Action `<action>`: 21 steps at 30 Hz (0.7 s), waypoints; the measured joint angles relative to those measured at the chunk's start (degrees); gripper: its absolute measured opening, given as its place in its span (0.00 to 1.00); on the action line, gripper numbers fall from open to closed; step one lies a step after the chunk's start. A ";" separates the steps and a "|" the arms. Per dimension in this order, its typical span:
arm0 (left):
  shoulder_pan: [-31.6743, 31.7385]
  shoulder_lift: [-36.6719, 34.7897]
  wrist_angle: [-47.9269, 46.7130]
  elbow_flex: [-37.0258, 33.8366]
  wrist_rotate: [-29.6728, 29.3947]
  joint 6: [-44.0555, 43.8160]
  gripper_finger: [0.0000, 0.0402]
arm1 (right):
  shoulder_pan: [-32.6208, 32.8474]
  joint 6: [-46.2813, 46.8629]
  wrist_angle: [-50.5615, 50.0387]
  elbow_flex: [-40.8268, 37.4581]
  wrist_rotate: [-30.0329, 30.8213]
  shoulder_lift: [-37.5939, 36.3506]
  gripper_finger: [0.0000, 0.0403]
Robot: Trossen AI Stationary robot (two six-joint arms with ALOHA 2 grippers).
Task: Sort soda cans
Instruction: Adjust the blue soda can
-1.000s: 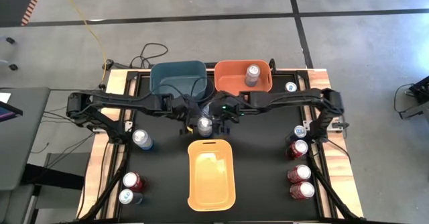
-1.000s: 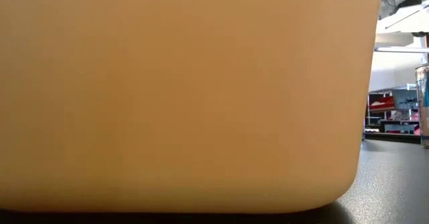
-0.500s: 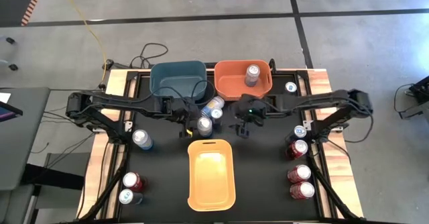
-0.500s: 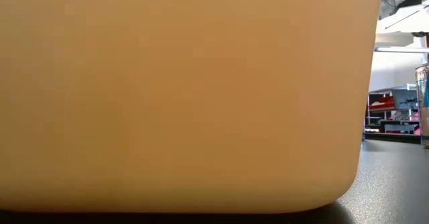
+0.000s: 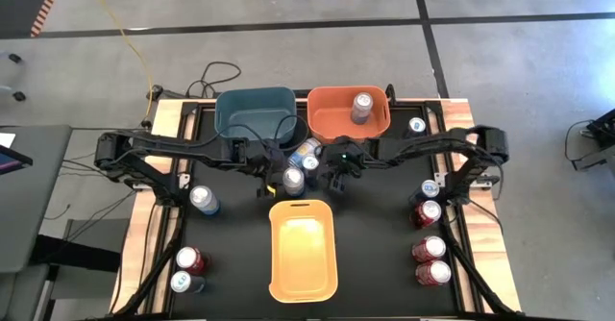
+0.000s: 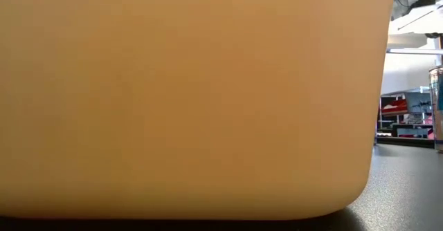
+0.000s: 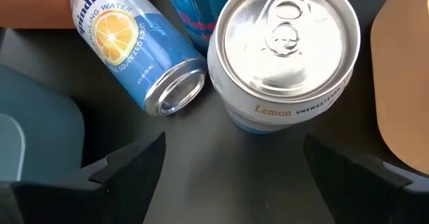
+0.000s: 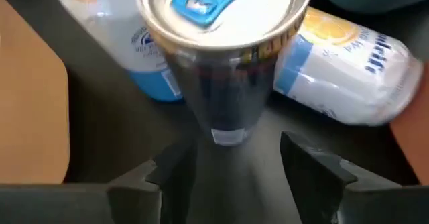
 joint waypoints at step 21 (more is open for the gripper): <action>-3.22 0.00 0.13 0.00 5.75 2.07 0.87 | -3.17 -3.31 7.20 0.09 -5.26 1.85 0.57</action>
